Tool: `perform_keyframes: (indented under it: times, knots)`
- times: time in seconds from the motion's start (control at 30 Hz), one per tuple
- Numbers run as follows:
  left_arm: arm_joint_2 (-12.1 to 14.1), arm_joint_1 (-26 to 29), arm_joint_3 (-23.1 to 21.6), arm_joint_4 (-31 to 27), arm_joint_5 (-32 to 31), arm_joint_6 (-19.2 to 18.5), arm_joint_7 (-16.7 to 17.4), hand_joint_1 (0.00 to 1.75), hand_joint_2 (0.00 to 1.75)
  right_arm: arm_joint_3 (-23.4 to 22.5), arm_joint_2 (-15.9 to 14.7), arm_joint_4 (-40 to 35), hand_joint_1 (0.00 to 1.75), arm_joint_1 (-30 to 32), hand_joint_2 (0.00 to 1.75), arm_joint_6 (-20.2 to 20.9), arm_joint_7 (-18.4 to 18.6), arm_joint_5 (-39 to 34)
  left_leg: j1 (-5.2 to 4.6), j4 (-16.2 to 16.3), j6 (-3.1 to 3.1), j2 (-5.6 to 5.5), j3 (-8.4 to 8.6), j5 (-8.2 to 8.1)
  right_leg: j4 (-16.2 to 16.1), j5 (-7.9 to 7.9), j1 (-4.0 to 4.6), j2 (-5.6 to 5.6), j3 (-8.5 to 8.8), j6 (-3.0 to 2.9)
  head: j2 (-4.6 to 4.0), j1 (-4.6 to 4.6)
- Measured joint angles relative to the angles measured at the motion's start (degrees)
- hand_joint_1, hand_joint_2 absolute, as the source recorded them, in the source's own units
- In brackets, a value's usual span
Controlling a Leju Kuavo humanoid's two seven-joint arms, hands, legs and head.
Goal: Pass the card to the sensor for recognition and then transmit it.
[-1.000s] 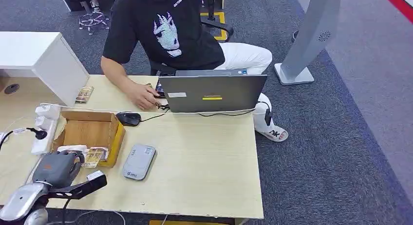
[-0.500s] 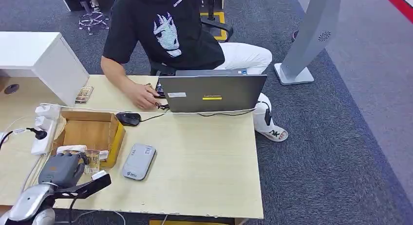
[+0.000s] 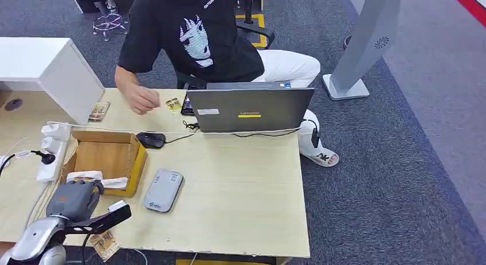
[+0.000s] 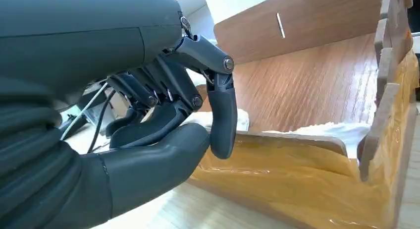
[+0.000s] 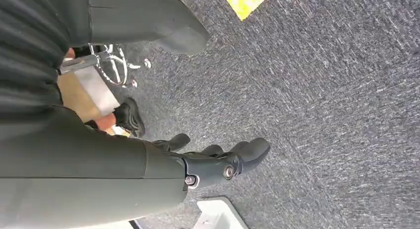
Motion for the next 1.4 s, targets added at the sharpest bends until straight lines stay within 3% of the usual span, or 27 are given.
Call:
perform_keyframes:
  times: [0.23, 0.3, 0.33, 0.37, 0.47, 0.6, 0.77, 0.97, 1.4]
  knots:
    - [-0.7, -0.1, 0.0, 0.3, -0.2, 0.2, 0.0, 1.61, 1.75, 0.0, 0.0, 0.0, 0.0, 0.0, 1.75, 0.0, 0.0, 0.2, 0.0, 0.0, 0.0, 0.0, 0.0, 0.0, 0.0, 0.0, 0.0, 0.0, 0.0, 0.0, 0.0, 0.02]
    - [-0.7, -0.2, 0.0, 0.3, -0.2, 0.2, -0.1, 1.48, 1.75, 0.0, 0.0, 0.0, 0.0, 0.0, 1.75, 0.0, 0.0, 0.3, 0.0, 0.0, 0.0, 0.0, 0.0, 0.0, 0.0, 0.0, 0.0, 0.0, 0.0, 0.0, 0.0, 0.0]
    - [-0.8, -0.3, 0.0, 0.3, -0.2, 0.2, -0.1, 0.68, 1.75, 0.0, 0.0, 0.0, 0.0, 0.0, 1.75, 0.0, 0.0, 0.4, 0.0, 0.0, 0.0, 0.0, 0.0, 0.0, 0.0, 0.0, 0.0, 0.0, 0.0, 0.0, 0.0, 0.0]
    - [-0.8, -0.4, 0.0, 0.3, -0.2, 0.3, -0.1, 0.0, 1.75, 0.0, 0.0, 0.0, 0.0, 0.0, 1.75, 0.0, 0.0, 0.4, 0.0, 0.0, 0.0, 0.0, 0.0, 0.0, 0.0, 0.0, 0.0, 0.0, 0.0, 0.0, 0.0, 0.02]
    - [-1.1, -0.7, 0.0, 0.3, -0.3, 1.1, -0.7, 0.0, 1.75, 0.0, -0.1, 0.0, 0.0, 0.0, 1.75, 0.0, 0.0, 0.5, 0.0, 0.0, 0.0, 0.0, 0.0, 0.0, 0.0, 0.0, 0.0, 0.0, 0.0, 0.0, 0.0, -0.02]
    - [-2.3, -1.2, 0.1, 0.2, -1.2, 5.9, -0.3, 0.0, 1.75, 0.0, -0.1, 0.0, 0.0, 0.0, 1.75, -0.1, 0.0, 0.6, -0.01, 0.0, 0.0, -0.01, 0.0, 0.0, 0.0, 0.0, 0.0, -0.01, 0.01, 0.0, 0.0, 0.02]
    - [-4.9, -1.4, 1.2, -4.0, -1.4, 9.2, 0.5, 0.0, 1.75, -0.2, 0.0, 0.0, 0.0, 0.0, 1.75, -0.2, 0.0, 0.8, -0.02, 0.0, 0.0, -0.01, -0.01, 0.0, 0.0, 0.01, -0.01, -0.01, 0.02, 0.02, 0.0, 0.02]
    - [-6.6, -0.7, 3.2, -7.5, -1.4, 9.7, 0.3, 0.0, 1.75, -0.5, 0.0, 0.0, 0.0, 0.0, 1.75, -0.2, -0.2, 1.1, -0.01, 0.0, 0.01, -0.01, -0.01, 0.0, 0.0, 0.01, -0.01, -0.01, 0.01, 0.01, 0.0, -0.02]
    - [-8.4, -0.3, 4.5, -9.0, -1.3, 10.4, 0.0, 0.0, 1.75, -0.7, 0.0, 0.0, 0.0, 0.0, 1.75, -0.2, -0.2, 1.3, -0.02, 0.0, 0.01, -0.02, -0.01, 0.0, 0.0, 0.01, -0.01, -0.02, 0.02, 0.01, 0.0, 0.0]
